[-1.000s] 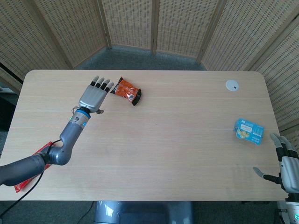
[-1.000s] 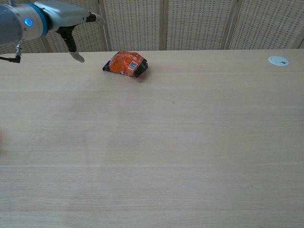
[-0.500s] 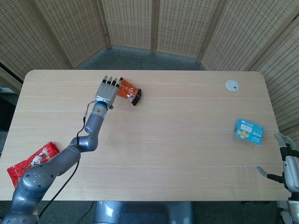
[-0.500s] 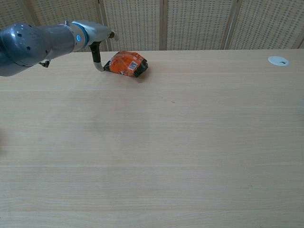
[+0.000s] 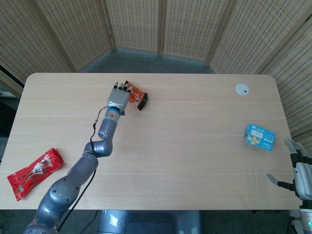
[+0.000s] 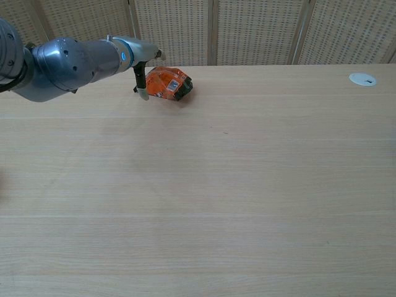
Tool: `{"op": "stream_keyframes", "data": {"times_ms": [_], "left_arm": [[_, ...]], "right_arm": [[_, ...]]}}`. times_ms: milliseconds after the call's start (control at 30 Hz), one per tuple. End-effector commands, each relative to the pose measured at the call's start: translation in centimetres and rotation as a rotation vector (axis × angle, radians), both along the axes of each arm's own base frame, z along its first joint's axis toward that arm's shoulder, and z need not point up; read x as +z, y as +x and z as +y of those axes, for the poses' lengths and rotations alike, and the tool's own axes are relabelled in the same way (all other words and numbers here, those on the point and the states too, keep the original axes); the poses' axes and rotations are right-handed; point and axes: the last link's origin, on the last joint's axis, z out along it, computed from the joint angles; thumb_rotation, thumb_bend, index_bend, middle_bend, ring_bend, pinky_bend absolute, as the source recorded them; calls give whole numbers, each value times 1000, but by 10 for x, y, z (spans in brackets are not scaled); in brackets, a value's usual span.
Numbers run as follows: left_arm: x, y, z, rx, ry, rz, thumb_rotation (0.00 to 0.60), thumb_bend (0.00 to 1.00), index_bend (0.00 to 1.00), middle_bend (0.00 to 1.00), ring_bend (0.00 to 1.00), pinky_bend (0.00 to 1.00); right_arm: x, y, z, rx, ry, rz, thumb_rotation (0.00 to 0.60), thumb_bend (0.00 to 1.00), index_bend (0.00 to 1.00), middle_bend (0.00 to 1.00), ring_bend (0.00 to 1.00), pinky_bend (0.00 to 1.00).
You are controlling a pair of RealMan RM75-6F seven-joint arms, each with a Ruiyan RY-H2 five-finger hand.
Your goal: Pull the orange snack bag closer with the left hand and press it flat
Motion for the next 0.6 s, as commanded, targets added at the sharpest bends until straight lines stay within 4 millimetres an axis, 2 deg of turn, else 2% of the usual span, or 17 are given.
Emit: {"op": "stream_keyframes", "data": {"times_ms": [33, 433, 600], "left_arm": [[-10, 9, -2, 9, -22, -18, 600, 0, 37, 0, 0, 0], [-28, 5, -12, 40, -77, 2, 600, 0, 33, 0, 0, 0], [-30, -10, -15, 65, -107, 24, 600, 0, 42, 0, 0, 0]], "right_arm": [[-1, 0, -1, -3, 0, 3, 600, 0, 0, 0, 0, 0], [-2, 1, -2, -4, -4, 3, 600, 0, 0, 0, 0, 0], [1, 0, -1, -5, -10, -6, 600, 0, 0, 0, 0, 0]]}}
